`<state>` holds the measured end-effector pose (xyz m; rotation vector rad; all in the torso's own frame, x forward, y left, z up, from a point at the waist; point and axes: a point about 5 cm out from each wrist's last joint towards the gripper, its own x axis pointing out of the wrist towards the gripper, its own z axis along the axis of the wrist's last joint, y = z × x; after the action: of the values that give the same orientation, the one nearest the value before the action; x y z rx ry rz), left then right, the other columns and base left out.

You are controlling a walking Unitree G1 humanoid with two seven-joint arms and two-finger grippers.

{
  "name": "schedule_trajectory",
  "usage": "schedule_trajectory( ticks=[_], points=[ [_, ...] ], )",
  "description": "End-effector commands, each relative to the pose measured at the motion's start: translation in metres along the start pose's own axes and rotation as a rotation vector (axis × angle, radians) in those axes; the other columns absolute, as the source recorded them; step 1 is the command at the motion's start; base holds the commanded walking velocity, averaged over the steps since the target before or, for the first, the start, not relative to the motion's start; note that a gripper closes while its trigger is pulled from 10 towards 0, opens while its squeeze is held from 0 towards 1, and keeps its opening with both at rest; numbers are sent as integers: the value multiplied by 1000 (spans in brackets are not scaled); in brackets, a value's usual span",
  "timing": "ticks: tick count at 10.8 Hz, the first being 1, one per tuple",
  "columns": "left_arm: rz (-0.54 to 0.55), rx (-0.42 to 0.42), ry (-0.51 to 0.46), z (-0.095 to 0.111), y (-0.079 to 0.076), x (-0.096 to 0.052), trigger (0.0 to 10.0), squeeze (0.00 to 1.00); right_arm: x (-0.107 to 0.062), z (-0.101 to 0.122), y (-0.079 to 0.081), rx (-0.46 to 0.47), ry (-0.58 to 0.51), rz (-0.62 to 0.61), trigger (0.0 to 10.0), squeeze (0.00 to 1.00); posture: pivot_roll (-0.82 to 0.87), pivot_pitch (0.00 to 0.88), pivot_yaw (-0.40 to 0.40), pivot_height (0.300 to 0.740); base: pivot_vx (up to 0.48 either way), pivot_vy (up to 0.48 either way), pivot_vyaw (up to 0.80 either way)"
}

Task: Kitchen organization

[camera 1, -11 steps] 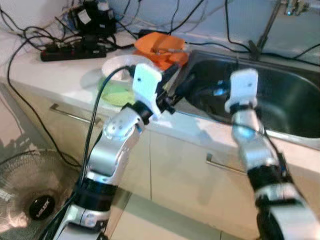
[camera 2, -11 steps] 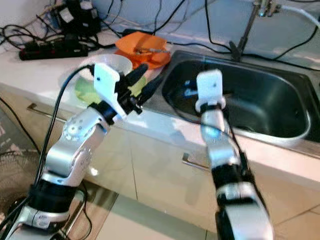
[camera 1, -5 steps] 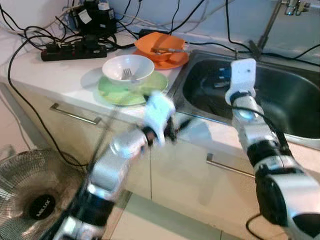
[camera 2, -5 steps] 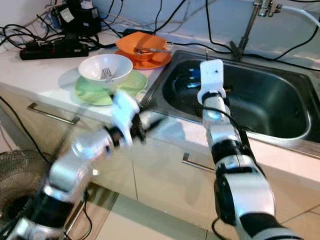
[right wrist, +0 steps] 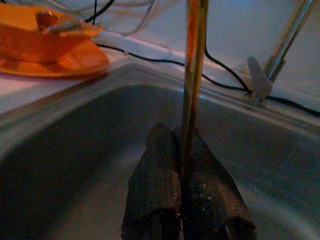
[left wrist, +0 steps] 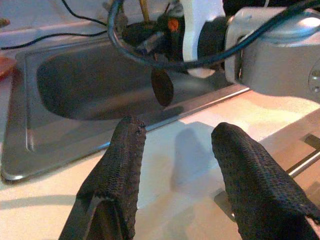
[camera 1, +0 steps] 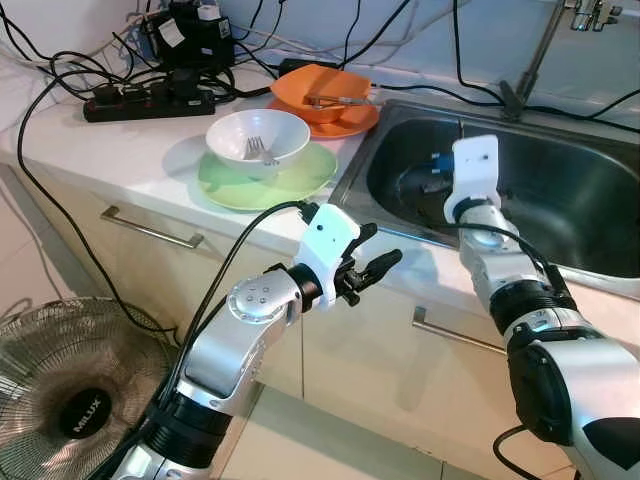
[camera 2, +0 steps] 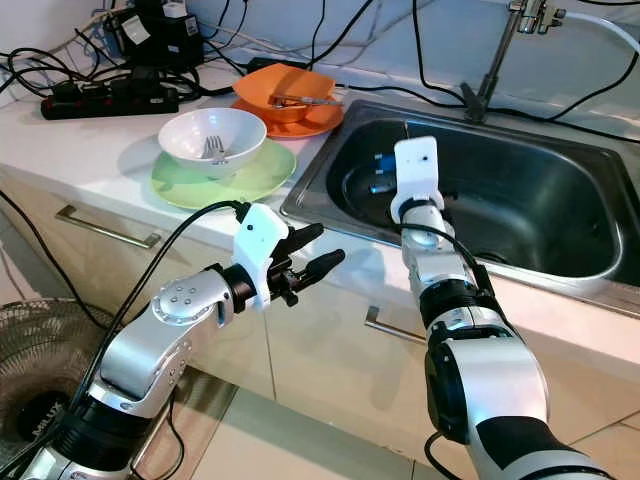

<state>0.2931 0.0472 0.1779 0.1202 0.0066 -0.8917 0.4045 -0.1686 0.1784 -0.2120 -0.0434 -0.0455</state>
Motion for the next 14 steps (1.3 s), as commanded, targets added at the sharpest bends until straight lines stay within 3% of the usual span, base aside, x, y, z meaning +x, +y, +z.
schedule_trajectory(
  ticks=[1,5,11,12,13,14],
  points=[
    [1,11,5,2,-1,-2,10000,0,3,6,-1,14,0,-6,10000,0,143,53,-22,740,0,0,0],
    [9,12,11,3,-2,-4,10000,0,0,-11,0,24,114,-4,10000,0,153,49,-24,740,0,0,0],
    [42,12,9,5,1,-6,10000,0,0,-15,5,40,177,18,10000,0,176,51,-40,740,0,0,0],
    [46,12,11,4,1,-7,10000,0,0,-16,6,43,180,20,10000,63,178,51,-40,740,0,0,0],
    [48,12,11,4,1,-8,10000,0,0,-16,6,43,181,22,10000,847,179,51,-41,740,0,0,0],
    [51,13,11,4,2,-8,10000,0,-1,-17,6,42,185,22,10000,898,180,52,-42,740,0,0,0]
  ],
)
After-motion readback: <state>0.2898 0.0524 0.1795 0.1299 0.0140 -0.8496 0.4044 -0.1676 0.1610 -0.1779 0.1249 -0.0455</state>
